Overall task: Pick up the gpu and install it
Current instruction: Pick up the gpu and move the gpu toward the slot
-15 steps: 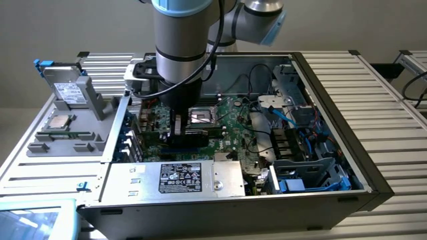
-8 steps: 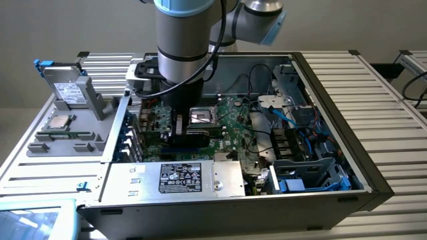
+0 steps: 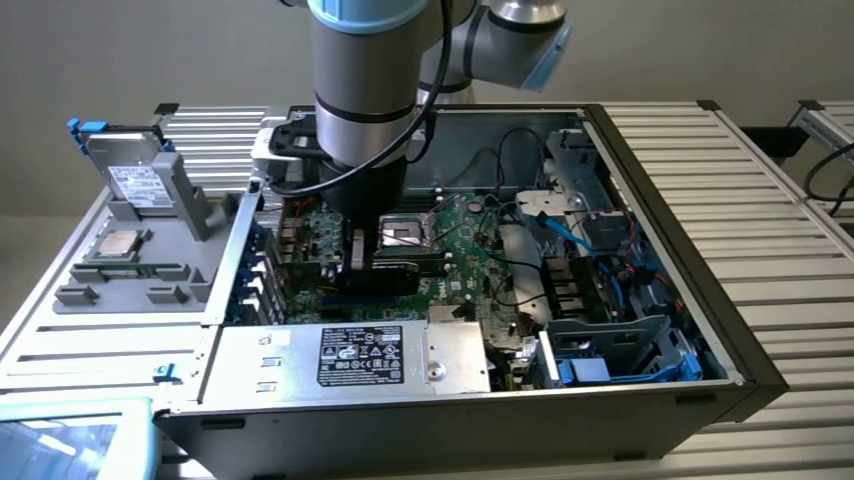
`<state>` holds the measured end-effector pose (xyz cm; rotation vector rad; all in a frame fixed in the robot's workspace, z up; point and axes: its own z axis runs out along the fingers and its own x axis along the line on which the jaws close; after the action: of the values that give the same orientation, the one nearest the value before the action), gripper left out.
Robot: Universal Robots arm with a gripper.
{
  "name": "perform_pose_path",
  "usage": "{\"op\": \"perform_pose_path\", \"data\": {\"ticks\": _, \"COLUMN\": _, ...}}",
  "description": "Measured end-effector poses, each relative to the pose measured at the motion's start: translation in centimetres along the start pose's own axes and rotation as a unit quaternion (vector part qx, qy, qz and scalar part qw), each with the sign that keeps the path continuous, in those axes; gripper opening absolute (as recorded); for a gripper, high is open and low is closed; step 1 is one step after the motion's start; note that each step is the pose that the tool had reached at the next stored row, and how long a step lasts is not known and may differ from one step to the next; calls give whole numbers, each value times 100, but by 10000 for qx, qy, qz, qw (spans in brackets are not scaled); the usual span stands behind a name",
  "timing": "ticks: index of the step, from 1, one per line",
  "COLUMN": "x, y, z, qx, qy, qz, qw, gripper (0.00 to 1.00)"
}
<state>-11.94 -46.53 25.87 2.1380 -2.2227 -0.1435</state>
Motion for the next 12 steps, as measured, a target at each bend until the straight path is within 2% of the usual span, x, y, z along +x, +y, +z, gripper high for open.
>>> {"op": "perform_pose_path", "data": {"ticks": 12, "x": 3, "y": 21, "z": 6, "qx": 2, "qy": -9, "qz": 85, "qw": 10000, "gripper": 28}}
